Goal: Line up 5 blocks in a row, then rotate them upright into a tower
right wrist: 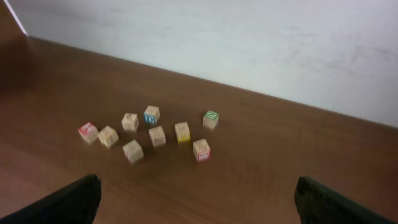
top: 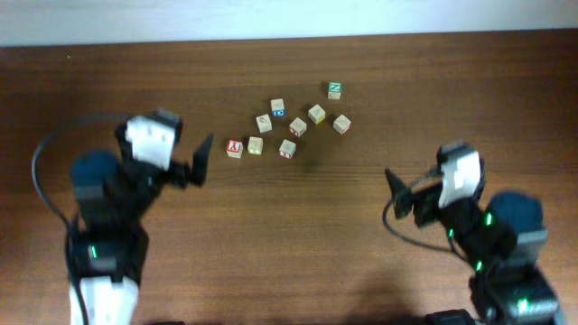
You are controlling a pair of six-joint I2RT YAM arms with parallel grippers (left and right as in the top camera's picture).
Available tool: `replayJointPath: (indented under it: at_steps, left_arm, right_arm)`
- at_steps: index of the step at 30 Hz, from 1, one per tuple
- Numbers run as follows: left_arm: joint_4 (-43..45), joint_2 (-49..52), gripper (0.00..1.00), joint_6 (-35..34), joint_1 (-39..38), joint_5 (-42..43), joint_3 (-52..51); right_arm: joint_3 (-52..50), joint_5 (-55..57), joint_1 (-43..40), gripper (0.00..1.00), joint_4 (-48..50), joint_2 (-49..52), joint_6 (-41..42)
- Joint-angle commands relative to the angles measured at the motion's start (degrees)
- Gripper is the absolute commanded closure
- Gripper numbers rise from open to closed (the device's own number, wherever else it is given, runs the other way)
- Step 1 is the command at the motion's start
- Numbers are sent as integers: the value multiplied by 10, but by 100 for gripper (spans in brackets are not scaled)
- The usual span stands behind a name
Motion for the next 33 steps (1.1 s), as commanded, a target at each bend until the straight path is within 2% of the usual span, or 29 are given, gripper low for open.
replayJointPath:
  at_steps: [1, 2, 4, 9, 16, 17, 19, 25, 27, 30, 33]
  left_arm:
    - [-87, 114, 1, -3, 3, 26, 165]
    - [-118, 142, 1, -3, 3, 26, 207]
    - [-221, 241, 1, -3, 3, 25, 344]
    - [-280, 300, 1, -3, 3, 25, 394]
    - [-284, 326, 1, -3, 3, 25, 393]
    - [-284, 326, 1, -3, 3, 25, 393]
    - [-284, 326, 1, -3, 3, 25, 393]
    - [-284, 326, 1, -3, 3, 25, 393]
    - [-284, 326, 1, -3, 3, 25, 393]
    - [-284, 326, 1, -3, 3, 25, 393]
    - [-284, 326, 1, -3, 3, 25, 393]
  right_arm:
    - [139, -8, -2, 2, -55, 124, -19]
    - [189, -12, -2, 1, -89, 173, -36]
    - [377, -14, -2, 2, -230, 356, -38]
    - [528, -17, -1, 2, -315, 539, -38]
    - [538, -87, -1, 0, -230, 692, -38]
    - [538, -86, 0, 11, -211, 716, -38]
    - [538, -82, 7, 12, -191, 748, -38]
    - [538, 36, 55, 15, -159, 827, -39]
    - [538, 50, 71, 18, -147, 845, -68]
    - [538, 86, 86, 20, -133, 864, -71]
    - [538, 103, 89, 29, -121, 883, -82]
